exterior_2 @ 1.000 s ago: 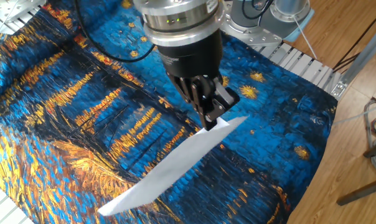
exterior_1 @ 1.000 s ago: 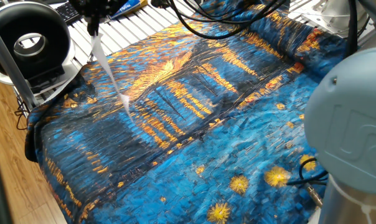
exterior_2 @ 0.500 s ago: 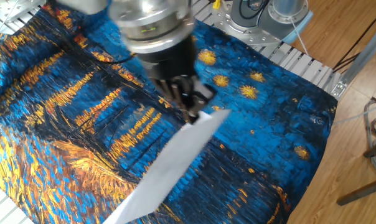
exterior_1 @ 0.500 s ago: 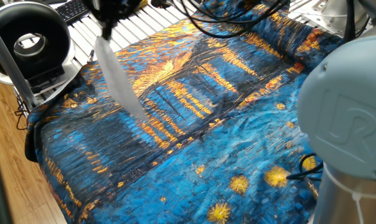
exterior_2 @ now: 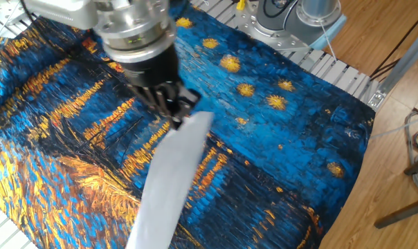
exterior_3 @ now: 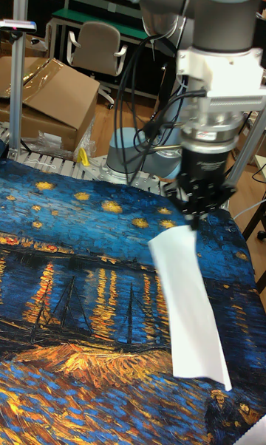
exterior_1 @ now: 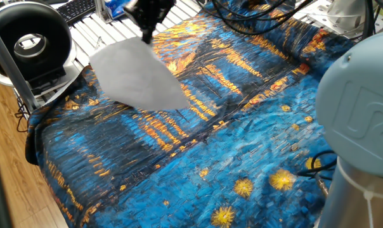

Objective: Flip over and spread out the paper that is laid flat on the table

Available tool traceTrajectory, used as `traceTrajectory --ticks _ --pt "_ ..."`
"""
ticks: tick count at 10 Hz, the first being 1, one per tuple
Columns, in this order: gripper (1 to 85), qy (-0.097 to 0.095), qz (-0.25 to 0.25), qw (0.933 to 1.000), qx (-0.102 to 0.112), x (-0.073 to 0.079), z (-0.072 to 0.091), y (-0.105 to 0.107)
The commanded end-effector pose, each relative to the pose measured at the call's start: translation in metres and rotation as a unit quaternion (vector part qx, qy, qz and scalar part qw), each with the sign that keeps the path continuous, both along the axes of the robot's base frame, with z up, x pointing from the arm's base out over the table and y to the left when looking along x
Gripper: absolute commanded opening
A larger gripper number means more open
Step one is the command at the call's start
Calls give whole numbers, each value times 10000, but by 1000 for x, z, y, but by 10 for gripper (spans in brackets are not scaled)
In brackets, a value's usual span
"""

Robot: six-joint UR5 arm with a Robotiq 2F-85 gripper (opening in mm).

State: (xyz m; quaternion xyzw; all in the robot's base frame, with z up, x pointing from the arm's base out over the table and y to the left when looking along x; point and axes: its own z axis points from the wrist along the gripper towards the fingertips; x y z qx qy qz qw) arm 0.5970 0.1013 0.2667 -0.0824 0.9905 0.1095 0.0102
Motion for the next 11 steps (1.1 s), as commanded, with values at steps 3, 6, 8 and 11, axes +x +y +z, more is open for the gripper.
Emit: traceTrajectory --ticks 3,6,8,11 --pt "10 -110 860 9948 -529 10 -11 -60" --pt "10 -166 369 9981 -458 10 -10 -48" --pt "10 -227 -58 9982 -560 7 -7 -33" --pt "10 -118 -518 9957 -755 5 18 -11"
